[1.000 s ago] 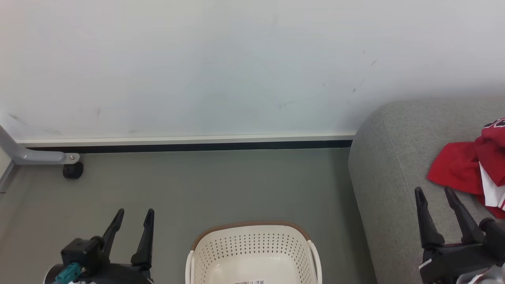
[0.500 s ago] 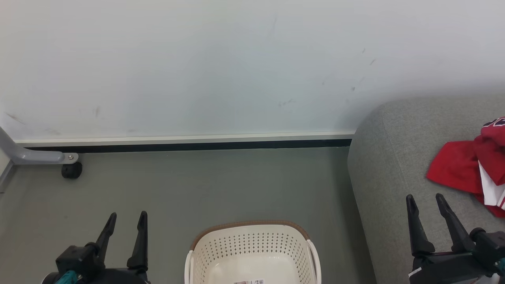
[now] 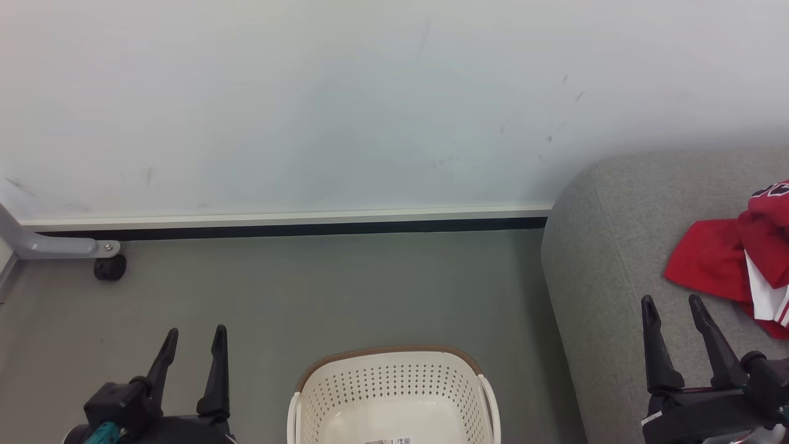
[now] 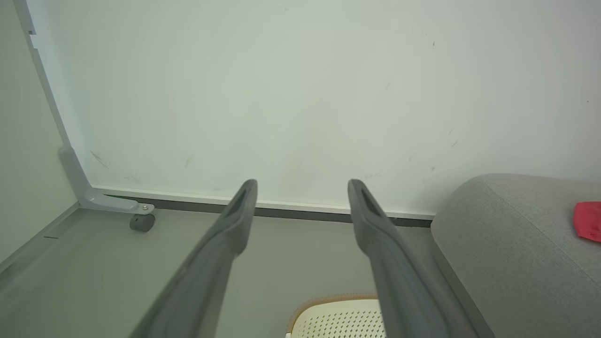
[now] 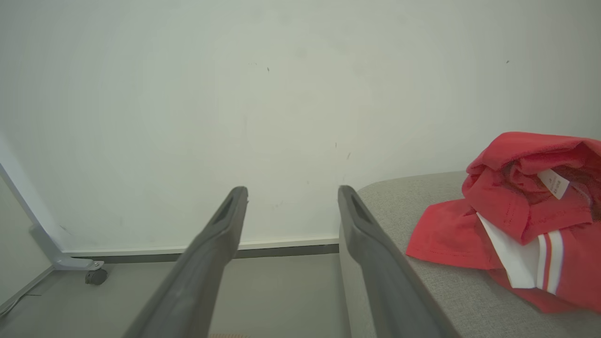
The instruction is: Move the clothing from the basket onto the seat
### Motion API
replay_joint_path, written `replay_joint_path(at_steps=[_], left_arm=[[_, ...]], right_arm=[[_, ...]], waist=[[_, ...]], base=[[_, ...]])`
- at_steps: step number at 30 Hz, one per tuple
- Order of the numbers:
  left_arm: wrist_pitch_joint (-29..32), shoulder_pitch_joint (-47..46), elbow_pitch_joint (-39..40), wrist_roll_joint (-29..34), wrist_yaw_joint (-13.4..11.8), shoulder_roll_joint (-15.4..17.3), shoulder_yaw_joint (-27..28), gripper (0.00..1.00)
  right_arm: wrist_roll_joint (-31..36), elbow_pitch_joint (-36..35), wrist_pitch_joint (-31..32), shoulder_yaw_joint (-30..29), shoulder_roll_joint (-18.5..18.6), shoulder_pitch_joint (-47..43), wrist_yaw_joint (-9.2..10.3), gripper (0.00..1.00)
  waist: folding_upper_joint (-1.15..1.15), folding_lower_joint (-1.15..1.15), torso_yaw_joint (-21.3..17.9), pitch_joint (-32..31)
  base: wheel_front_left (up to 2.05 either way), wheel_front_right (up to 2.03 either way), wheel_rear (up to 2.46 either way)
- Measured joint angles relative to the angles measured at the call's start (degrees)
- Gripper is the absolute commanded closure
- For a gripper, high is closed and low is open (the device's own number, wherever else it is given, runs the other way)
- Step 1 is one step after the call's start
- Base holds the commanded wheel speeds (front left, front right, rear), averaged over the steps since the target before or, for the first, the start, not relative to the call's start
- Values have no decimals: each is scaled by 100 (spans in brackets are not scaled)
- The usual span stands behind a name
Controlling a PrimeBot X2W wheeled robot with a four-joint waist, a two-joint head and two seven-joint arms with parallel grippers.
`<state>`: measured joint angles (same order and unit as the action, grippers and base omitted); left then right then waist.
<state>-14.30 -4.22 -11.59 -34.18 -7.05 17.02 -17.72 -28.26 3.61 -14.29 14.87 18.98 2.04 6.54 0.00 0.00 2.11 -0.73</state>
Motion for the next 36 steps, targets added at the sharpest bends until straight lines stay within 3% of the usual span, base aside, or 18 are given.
replay_joint_path(at_steps=[3,4,14,36], left_arm=[[0,2,-1,0,1,-13,27,0],[0,3,-2,-3,14,-24,30,100],[115,149,-204,-210,79,-204,103,100],[593,141,-236,-1341,353,-471,602,100]], right_arm=[[4,-4,0,-25,-38,0,0,0],[5,-4,0,-34,-48,0,-1,100],[-202,219,118,-111,-253,-168,-52,100],[-1548,419,575,-568,-552,-119,-310,100]], waist=[[0,0,1,-8],[0,0,0,-12],[0,0,-12,-8],[0,0,-54,12]], base=[[0,0,0],[0,0,0],[0,0,0],[0,0,0]])
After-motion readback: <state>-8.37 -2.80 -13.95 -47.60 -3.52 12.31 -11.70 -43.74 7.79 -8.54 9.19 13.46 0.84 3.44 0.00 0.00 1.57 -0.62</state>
